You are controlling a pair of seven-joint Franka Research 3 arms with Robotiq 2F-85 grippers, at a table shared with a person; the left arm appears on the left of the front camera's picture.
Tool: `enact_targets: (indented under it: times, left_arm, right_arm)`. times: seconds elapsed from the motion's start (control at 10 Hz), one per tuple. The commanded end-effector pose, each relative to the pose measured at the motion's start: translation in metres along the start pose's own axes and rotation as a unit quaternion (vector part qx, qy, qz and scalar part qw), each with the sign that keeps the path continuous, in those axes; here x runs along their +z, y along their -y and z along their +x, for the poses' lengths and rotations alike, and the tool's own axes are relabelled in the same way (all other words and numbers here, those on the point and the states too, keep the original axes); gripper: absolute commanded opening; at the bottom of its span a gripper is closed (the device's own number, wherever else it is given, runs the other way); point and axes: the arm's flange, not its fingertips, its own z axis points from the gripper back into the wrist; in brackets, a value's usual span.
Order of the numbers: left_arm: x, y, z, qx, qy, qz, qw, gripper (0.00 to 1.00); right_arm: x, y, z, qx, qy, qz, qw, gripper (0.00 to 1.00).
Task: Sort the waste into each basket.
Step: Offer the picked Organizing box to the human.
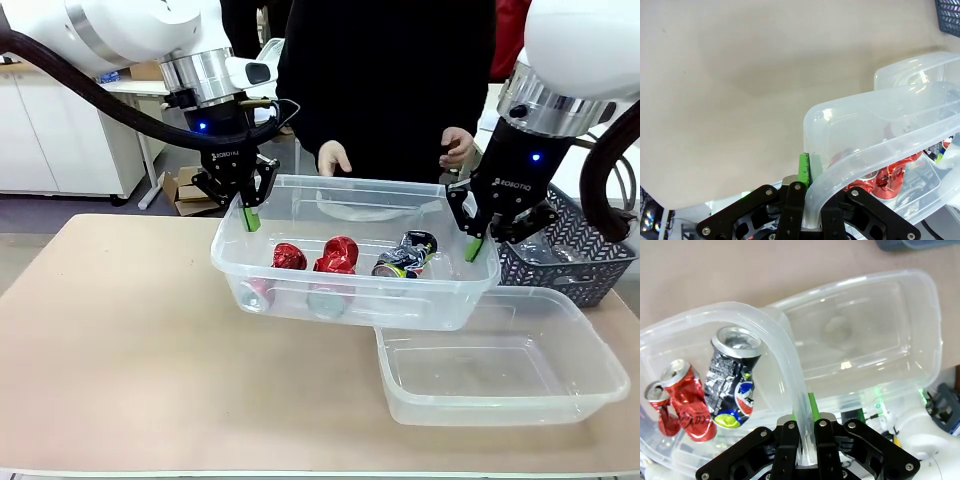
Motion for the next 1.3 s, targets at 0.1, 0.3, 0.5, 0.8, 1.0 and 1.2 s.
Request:
enact_targets:
  times: [0.1,0.3,0.5,0.8,1.0,1.2]
  left_arm:
    - [0.008,0.003,-0.002,-0.004,0.001,-0.011,1.000,0.03]
    - [0.008,0.003,-0.002,-0.004,0.001,-0.011,1.000,0.03]
    - [0.000,0.000,0.000,0.000,0.000,0.000,1.000,0.03]
    - [0.039,-0.002,0.061,-0.019,0.049,0.018,0.998,0.03]
    - [0.064,-0.017,0.108,0.007,0.076,0.017,0.997,0.03]
    - [0.070,-0.027,0.134,0.021,0.093,0.005,0.995,0.03]
  right_arm:
    - [0.001,0.003,0.005,-0.001,0.003,-0.007,1.000,0.04]
    - [0.001,0.003,0.005,-0.001,0.003,-0.007,1.000,0.04]
    - [0.000,0.000,0.000,0.000,0.000,0.000,1.000,0.04]
    - [0.032,-0.036,0.066,0.047,0.006,-0.053,0.997,0.04]
    - [0.040,-0.049,0.118,0.051,-0.028,-0.066,0.996,0.04]
    - [0.033,-0.054,0.164,0.050,-0.039,-0.067,0.996,0.04]
